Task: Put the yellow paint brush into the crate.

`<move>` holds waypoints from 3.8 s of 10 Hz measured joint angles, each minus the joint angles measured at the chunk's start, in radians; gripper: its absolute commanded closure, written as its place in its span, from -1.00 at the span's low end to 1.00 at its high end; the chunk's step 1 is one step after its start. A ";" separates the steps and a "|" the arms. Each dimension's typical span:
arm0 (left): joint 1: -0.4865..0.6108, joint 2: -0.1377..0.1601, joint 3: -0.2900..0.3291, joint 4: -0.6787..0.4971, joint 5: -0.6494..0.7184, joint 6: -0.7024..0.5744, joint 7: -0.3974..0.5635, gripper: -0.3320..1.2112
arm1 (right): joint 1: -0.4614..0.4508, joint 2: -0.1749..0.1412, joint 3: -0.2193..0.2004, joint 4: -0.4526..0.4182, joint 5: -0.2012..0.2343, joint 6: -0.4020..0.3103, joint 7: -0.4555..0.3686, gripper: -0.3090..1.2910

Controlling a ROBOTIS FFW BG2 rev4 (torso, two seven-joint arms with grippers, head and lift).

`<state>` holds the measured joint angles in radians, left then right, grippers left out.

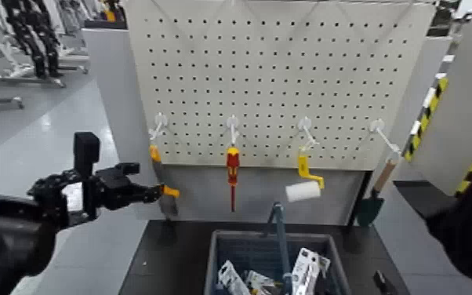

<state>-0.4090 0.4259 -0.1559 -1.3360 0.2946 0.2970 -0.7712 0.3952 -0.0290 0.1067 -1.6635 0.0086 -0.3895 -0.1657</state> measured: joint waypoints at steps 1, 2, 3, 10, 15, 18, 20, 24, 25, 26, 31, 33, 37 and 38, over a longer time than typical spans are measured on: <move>-0.026 0.006 -0.026 0.020 0.008 0.003 -0.015 -0.42 | -0.001 0.000 0.001 0.001 -0.001 0.000 0.001 -0.46; -0.054 0.012 -0.053 0.042 0.017 0.005 -0.033 -0.42 | -0.002 -0.001 0.002 0.001 -0.001 0.000 0.000 -0.46; -0.079 0.016 -0.078 0.064 0.025 0.005 -0.048 -0.42 | -0.003 -0.001 0.003 0.003 -0.001 0.000 0.000 -0.46; -0.140 0.022 -0.139 0.116 0.032 0.023 -0.066 0.61 | -0.010 -0.004 0.007 0.011 -0.007 -0.006 0.000 -0.46; -0.137 0.018 -0.134 0.111 0.034 0.011 -0.042 0.81 | -0.010 -0.006 0.005 0.015 -0.008 -0.014 0.000 -0.46; -0.126 0.014 -0.125 0.102 0.032 0.002 -0.041 0.87 | -0.010 -0.006 0.004 0.015 -0.009 -0.014 0.000 -0.46; -0.110 0.010 -0.107 0.083 0.032 -0.003 -0.039 0.87 | -0.009 -0.006 0.003 0.015 -0.009 -0.014 0.000 -0.46; -0.017 -0.010 -0.021 -0.057 0.027 0.036 -0.023 0.87 | -0.007 -0.005 0.001 0.015 -0.008 -0.012 0.000 -0.46; 0.017 -0.019 0.009 -0.104 0.027 0.049 -0.018 0.87 | -0.007 -0.005 0.001 0.014 -0.008 -0.011 0.000 -0.46; 0.046 -0.030 0.038 -0.151 0.026 0.062 -0.015 0.87 | -0.007 -0.005 0.001 0.014 -0.008 -0.011 0.000 -0.46; 0.154 -0.078 0.150 -0.387 0.011 0.189 -0.014 0.87 | -0.007 -0.004 0.001 0.014 -0.009 -0.009 0.000 -0.46; 0.167 -0.081 0.159 -0.460 0.018 0.247 -0.005 0.87 | -0.007 -0.003 0.001 0.014 -0.009 -0.009 0.000 -0.46; 0.173 -0.091 0.138 -0.455 0.162 0.242 0.007 0.87 | -0.009 -0.002 0.002 0.015 -0.008 -0.011 0.000 -0.46; 0.177 -0.095 0.130 -0.440 0.199 0.231 0.007 0.87 | -0.008 -0.002 0.002 0.015 -0.009 -0.012 0.000 -0.46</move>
<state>-0.2323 0.3310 -0.0257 -1.7760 0.4936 0.5282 -0.7637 0.3867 -0.0308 0.1089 -1.6488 0.0000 -0.4012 -0.1656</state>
